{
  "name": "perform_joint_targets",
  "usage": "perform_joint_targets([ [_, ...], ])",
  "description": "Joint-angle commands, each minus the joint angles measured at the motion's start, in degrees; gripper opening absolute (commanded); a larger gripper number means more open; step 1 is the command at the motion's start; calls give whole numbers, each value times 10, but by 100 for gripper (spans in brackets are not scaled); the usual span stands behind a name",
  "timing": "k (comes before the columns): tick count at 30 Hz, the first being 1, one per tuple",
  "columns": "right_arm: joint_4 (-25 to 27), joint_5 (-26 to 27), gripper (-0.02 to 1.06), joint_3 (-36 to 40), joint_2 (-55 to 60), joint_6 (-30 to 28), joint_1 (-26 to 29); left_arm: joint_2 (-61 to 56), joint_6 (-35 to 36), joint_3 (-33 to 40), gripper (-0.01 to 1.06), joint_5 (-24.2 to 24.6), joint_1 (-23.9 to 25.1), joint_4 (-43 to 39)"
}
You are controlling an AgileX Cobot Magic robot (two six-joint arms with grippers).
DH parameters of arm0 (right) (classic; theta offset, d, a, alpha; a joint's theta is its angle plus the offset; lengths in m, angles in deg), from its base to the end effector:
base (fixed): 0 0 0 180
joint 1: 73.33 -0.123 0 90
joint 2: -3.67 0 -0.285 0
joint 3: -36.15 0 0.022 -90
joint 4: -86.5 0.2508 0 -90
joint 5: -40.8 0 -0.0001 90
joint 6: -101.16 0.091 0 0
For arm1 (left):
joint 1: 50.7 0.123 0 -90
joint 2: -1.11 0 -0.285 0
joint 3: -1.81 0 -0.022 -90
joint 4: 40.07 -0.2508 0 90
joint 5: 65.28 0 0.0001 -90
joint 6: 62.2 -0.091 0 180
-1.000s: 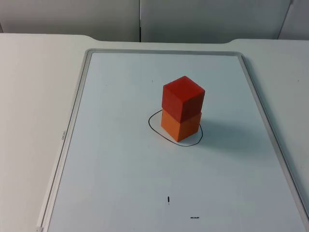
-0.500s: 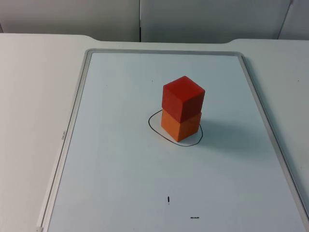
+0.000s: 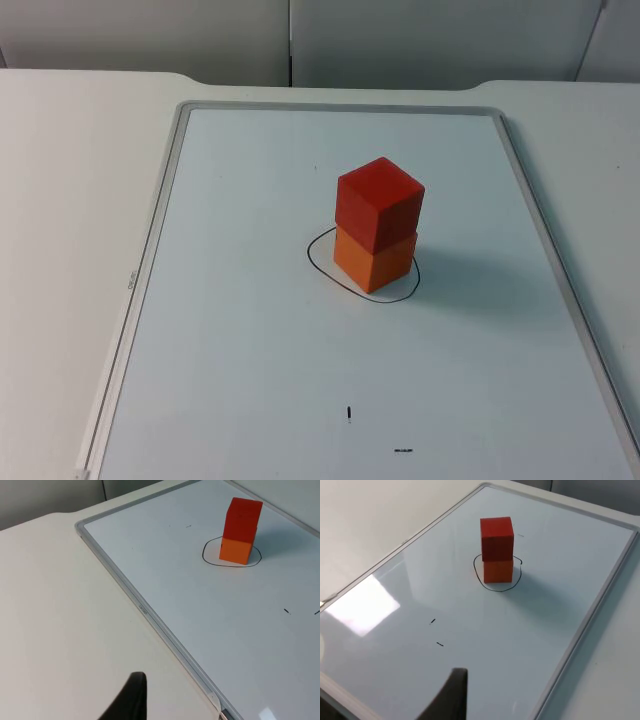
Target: Pick up one cube with the left hand and another cube with the right hand. First place the cube in the right hand at the target position, then stack the cube in the left hand on top.
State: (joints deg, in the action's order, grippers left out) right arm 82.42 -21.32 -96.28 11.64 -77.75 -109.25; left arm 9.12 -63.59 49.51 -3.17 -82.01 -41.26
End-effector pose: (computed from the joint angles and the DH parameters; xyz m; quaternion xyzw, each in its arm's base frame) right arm -0.0027 -0.0090 0.2804 -0.2540 0.8165 0.1305 0.5018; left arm -0.0051 0.0051 0.2796 0.2405 0.8218 -0.1233 0.5015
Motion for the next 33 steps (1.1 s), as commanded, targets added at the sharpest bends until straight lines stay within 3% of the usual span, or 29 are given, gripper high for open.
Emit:
perform_joint_targets([
  [1, 11, 3, 105, 5, -2, -11, -1, -2, 1, 1, 105, -3, -3, 4],
  [20, 10, 3, 105, 5, -2, -11, 2, -2, 1, 1, 105, -3, -3, 4],
  [23, 10, 3, 105, 5, -2, -11, 29, -2, 1, 1, 105, -3, -3, 4],
  [27, 10, 3, 105, 5, -2, -11, 122, -2, 1, 1, 105, -3, -3, 4],
  [28, 10, 3, 105, 5, -2, -11, 122, -2, 1, 1, 105, -3, -3, 4],
  [33, 10, 4, 105, 5, -2, -11, 248, -2, 1, 1, 105, -3, -3, 4],
])
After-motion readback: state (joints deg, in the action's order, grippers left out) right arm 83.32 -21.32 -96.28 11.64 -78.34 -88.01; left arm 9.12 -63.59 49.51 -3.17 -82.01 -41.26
